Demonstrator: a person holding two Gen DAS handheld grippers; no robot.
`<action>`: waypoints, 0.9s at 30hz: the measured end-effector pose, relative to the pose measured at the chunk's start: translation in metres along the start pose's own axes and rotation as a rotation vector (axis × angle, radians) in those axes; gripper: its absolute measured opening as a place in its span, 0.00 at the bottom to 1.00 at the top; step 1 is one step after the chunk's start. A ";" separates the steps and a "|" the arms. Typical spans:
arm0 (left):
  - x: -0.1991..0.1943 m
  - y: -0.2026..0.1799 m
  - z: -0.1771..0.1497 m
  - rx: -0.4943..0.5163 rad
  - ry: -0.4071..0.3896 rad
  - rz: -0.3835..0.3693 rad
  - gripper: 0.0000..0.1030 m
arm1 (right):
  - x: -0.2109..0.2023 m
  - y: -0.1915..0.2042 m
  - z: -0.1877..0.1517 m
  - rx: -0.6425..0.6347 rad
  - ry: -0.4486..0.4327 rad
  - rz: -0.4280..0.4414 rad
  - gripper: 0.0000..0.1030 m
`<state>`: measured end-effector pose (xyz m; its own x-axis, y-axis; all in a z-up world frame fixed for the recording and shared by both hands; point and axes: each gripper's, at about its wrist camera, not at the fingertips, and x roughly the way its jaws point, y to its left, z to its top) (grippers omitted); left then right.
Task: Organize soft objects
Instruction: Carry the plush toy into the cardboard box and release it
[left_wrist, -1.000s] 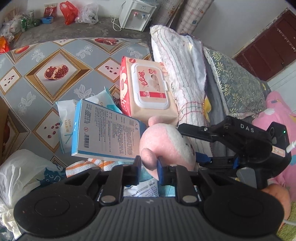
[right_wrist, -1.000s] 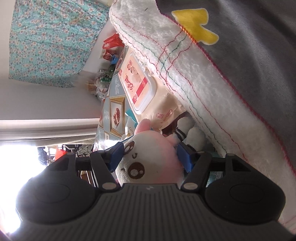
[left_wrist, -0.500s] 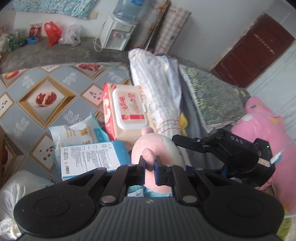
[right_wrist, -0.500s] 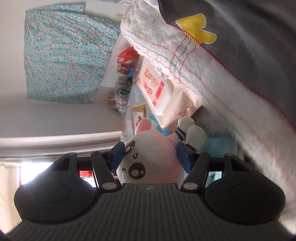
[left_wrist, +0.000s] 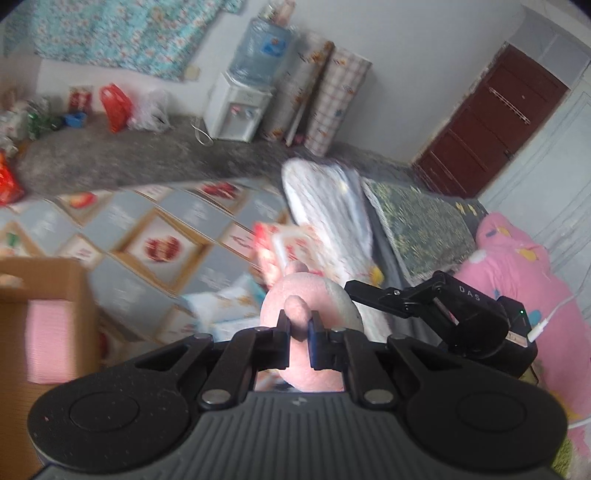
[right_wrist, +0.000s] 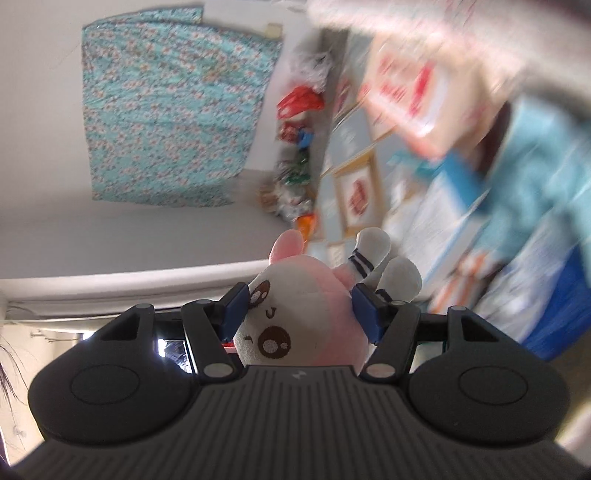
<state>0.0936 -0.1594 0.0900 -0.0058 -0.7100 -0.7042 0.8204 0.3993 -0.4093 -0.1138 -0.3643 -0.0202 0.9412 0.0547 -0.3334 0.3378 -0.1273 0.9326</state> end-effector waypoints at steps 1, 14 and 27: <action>-0.011 0.010 0.003 0.000 -0.010 0.016 0.09 | 0.013 0.007 -0.009 -0.001 0.013 0.009 0.60; -0.104 0.149 0.033 -0.036 -0.099 0.260 0.09 | 0.212 0.072 -0.109 -0.005 0.192 0.053 0.59; -0.085 0.278 0.025 -0.071 0.003 0.406 0.09 | 0.355 0.043 -0.163 -0.001 0.250 -0.130 0.59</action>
<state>0.3360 -0.0024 0.0505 0.3084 -0.4850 -0.8183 0.7146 0.6859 -0.1372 0.2333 -0.1884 -0.0759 0.8584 0.3131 -0.4064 0.4558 -0.1021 0.8842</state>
